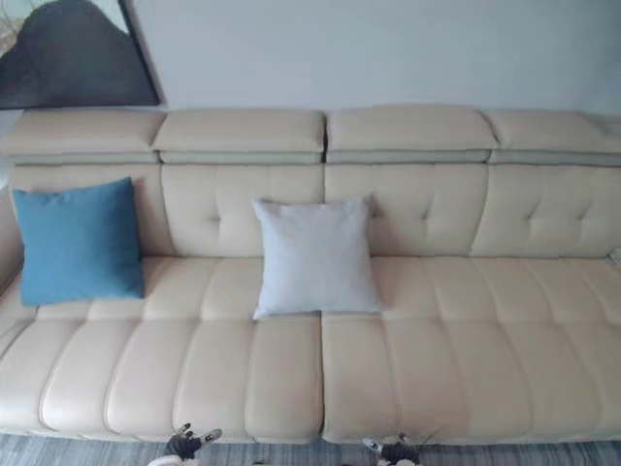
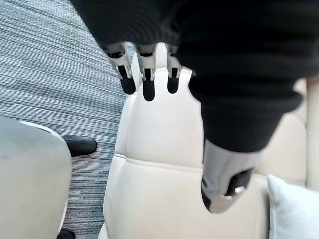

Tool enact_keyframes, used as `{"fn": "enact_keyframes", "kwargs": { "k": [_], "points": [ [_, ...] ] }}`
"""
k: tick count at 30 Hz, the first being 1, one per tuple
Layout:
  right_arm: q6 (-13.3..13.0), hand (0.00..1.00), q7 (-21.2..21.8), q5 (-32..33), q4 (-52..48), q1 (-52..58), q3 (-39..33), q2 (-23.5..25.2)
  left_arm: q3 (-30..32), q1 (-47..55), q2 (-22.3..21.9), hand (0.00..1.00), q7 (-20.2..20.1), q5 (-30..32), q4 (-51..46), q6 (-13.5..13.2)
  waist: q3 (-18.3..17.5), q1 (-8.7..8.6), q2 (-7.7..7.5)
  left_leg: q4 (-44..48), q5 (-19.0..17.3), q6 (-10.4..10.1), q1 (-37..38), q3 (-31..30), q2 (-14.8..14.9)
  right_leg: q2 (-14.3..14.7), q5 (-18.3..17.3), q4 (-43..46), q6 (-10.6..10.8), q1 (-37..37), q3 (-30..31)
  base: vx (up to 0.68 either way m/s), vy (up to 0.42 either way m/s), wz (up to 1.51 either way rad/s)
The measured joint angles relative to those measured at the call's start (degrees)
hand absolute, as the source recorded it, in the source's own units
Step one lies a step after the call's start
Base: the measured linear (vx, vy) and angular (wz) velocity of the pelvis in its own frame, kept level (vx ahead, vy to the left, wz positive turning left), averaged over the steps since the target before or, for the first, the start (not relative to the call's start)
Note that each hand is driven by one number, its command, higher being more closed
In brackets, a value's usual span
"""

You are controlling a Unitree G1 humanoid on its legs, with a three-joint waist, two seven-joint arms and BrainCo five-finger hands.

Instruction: Pick up cushions and gather them together orderly.

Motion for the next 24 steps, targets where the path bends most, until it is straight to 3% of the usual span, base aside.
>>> {"fn": "enact_keyframes", "kwargs": {
  "k": [4, 5, 8, 9, 10, 12, 13, 14, 15, 16, 19, 20, 22, 23, 24],
  "points": [
    [0.4, 0.0, -0.2, -1.7, -1.4, -1.3, 4.4, 0.1, 0.0, -1.0, -0.4, 0.0, 0.0, 0.5, 0.0, 0.1, 0.4, 0.39, -0.74, 0.0, -0.3, 0.5, -2.0, 6.0, 0.6, 0.4, -0.5, 1.9, 0.5, -5.0, 3.8, -0.12, 0.019, -0.71],
    [0.7, 0.0, -0.5, -2.0, -2.4, -1.4, 5.6, 0.5, 0.0, -1.6, -0.2, 0.0, 0.1, 0.7, 0.0, 0.1, 0.5, 0.39, -0.77, 0.1, -0.3, 0.5, -3.4, 7.6, 0.8, 0.4, -0.1, 1.9, 1.3, -7.0, 4.2, -0.09, 0.003, -0.62],
    [1.0, 0.0, -1.3, -2.1, -2.6, -2.8, 6.0, 2.3, 0.1, -3.6, 0.8, 0.0, 0.4, 0.9, -0.7, 0.4, 2.0, 0.32, -2.84, 4.8, -0.4, 1.7, -7.6, 10.5, 2.2, -0.1, 2.3, 1.8, 5.4, -10.2, 4.2, -0.05, -0.016, -0.32],
    [1.0, 0.0, -1.3, -2.1, -2.6, -3.1, 6.1, 2.4, 0.2, -3.7, 0.5, 0.0, 0.6, 0.9, -1.4, 0.5, 2.5, 0.31, -2.27, 5.9, -0.2, 1.7, -9.0, 10.8, 3.4, 0.0, 1.2, 4.2, 4.1, -11.2, 3.3, 0.01, -0.073, 0.06],
    [0.9, 0.0, -1.6, -2.1, -2.9, -3.2, 6.4, 2.3, 0.2, -4.2, 0.3, 0.0, 0.7, 0.8, -2.6, 0.5, 2.4, 0.25, -2.4, 8.6, -0.3, 1.8, -9.8, 10.2, 5.2, -1.6, -3.6, 22.7, -0.7, -14.0, -0.3, 0.06, -0.086, 0.2],
    [0.9, 0.0, -1.6, -2.1, -2.7, -3.0, 6.4, 2.6, 0.2, -4.2, 0.4, 0.0, 0.7, 0.6, -3.7, 0.4, 1.9, 0.35, -3.34, 10.8, -0.3, 1.8, -10.7, 10.1, 5.5, -4.1, -5.0, 29.7, 0.4, -12.5, -0.2, 0.08, -0.122, 0.29],
    [0.7, 0.0, -1.6, -2.6, -2.4, -3.2, 6.5, 2.6, 0.5, -4.2, 0.6, 0.0, 0.7, 0.4, -4.2, 0.3, 1.5, 0.52, -3.98, 13.2, -0.4, 1.8, -11.8, 10.1, 5.8, -6.8, -5.7, 32.7, 1.3, -10.3, 0.6, 0.01, -0.237, 0.2],
    [0.5, 0.0, -1.6, -3.2, -2.4, -3.7, 6.6, 2.6, 0.9, -4.1, 0.4, 0.0, 0.8, 0.3, -4.4, 0.3, 1.6, 1.01, -3.95, 15.2, -0.4, 1.8, -12.4, 10.2, 6.6, -8.3, -5.8, 31.9, 1.5, -7.8, 1.7, -0.05, -0.336, 0.05],
    [0.5, 0.0, -1.6, -3.7, -2.3, -4.0, 6.9, 2.7, 1.4, -4.0, 0.2, 0.0, 1.1, 0.3, -4.5, 0.4, 1.6, 1.53, -3.87, 16.9, -0.4, 1.7, -13.2, 10.3, 7.3, -8.4, -6.4, 28.3, 2.4, -5.7, 2.6, -0.13, -0.37, -0.1],
    [0.6, 0.0, -1.7, -4.3, -2.4, -4.6, 7.6, 2.4, 1.7, -4.0, 0.1, 0.0, 1.4, 0.3, -4.5, 0.4, 1.5, 2.42, -3.35, 20.0, -0.5, 1.5, -15.0, 10.3, 9.0, -5.8, -8.8, 21.4, 3.7, -1.8, 2.8, -0.15, -0.3, -0.22],
    [0.6, 0.0, -2.2, -4.3, -2.2, -5.6, 8.0, 1.1, 1.0, -3.9, -2.4, 0.0, 1.5, -0.3, -3.7, 0.3, 2.7, 2.75, 0.58, 19.7, 1.2, -1.8, -16.9, 8.2, 12.7, -1.5, -10.8, 13.1, 2.5, 1.9, -0.5, -0.21, -0.281, 0.1],
    [0.8, 0.0, -2.3, -4.3, -1.9, -5.5, 7.9, -0.1, -0.8, -4.2, -2.9, 0.0, 1.5, -1.1, -3.2, 0.3, 3.6, 2.54, 2.59, 17.0, 3.5, -4.2, -16.6, 6.2, 13.6, 0.2, -11.2, 12.3, 1.6, 2.5, -2.0, -0.25, -0.247, 0.49],
    [1.2, 0.0, -2.4, -4.3, -0.6, -4.6, 7.2, -0.7, -1.4, -4.1, -2.9, 0.0, 1.5, -1.5, -2.8, 0.3, 4.0, 2.28, 3.22, 12.6, 8.2, -5.2, -15.3, 4.8, 13.5, 1.0, -11.6, 12.9, 0.9, 2.4, -3.5, -0.25, -0.178, 0.49],
    [1.6, 0.0, -2.5, -4.2, 0.4, -4.2, 6.0, -0.9, -1.3, -4.0, -2.7, 0.0, 1.5, -1.7, -2.8, 0.2, 4.0, 2.29, 2.68, 11.1, 9.9, -5.4, -14.9, 3.1, 12.9, 0.7, -12.3, 13.6, -0.5, 2.0, -4.7, -0.27, -0.13, 0.26],
    [1.8, 0.0, -2.8, -4.3, 0.3, -4.2, 5.4, -1.1, -0.9, -4.1, -2.5, 0.0, 1.5, -1.8, -3.0, 0.1, 4.2, 2.34, 1.88, 12.5, 8.2, -5.7, -15.1, 1.7, 12.2, -0.3, -13.6, 14.1, -2.3, 1.5, -6.0, -0.29, -0.096, 0.06]
  ]
}}
